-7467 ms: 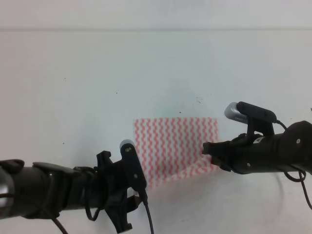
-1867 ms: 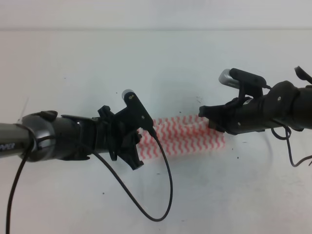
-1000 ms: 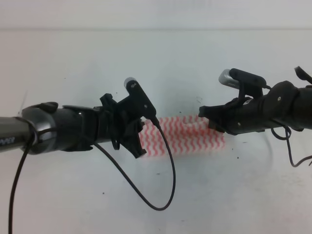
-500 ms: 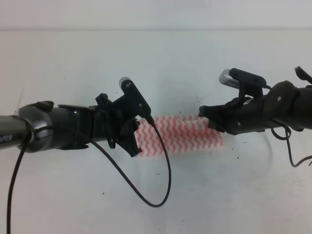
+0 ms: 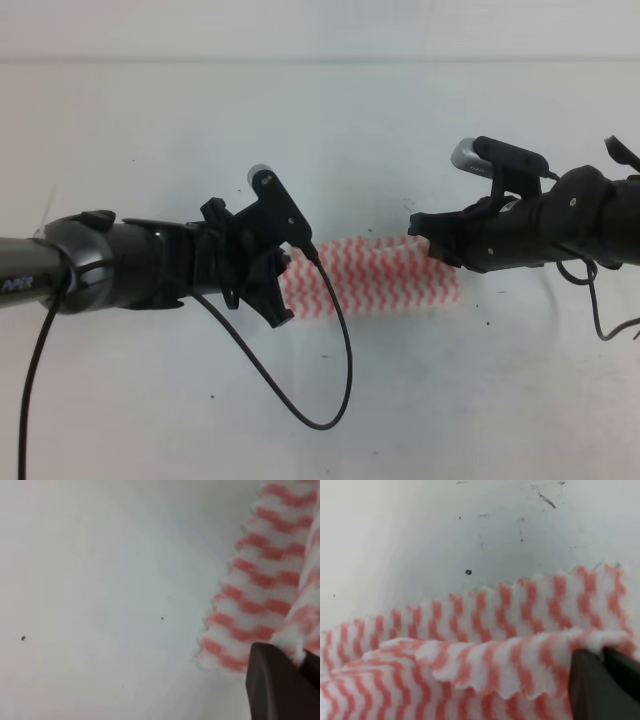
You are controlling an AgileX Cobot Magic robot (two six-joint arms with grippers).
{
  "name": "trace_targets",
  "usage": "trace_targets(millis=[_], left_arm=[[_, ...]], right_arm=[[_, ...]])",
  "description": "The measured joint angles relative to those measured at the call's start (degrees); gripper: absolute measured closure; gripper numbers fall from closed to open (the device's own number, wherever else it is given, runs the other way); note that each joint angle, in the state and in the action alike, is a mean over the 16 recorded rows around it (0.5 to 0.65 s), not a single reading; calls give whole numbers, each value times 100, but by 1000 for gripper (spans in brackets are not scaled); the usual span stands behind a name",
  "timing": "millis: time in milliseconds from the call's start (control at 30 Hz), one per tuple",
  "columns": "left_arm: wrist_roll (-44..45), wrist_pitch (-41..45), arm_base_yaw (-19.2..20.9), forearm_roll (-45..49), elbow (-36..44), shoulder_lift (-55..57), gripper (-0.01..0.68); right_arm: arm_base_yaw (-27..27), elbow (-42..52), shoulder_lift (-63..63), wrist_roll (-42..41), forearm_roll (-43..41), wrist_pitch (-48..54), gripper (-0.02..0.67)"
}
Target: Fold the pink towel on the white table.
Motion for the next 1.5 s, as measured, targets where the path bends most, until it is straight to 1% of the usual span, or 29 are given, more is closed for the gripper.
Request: trace_targets(millis=[967,1500], left_arm=[[24,86,0,-7,2,-2,677],[25,74,0,-4,1,6,678]], right_arm=[[1,0,11,-1,42,-482,665],[0,-154,55,-2,46,-388,666]])
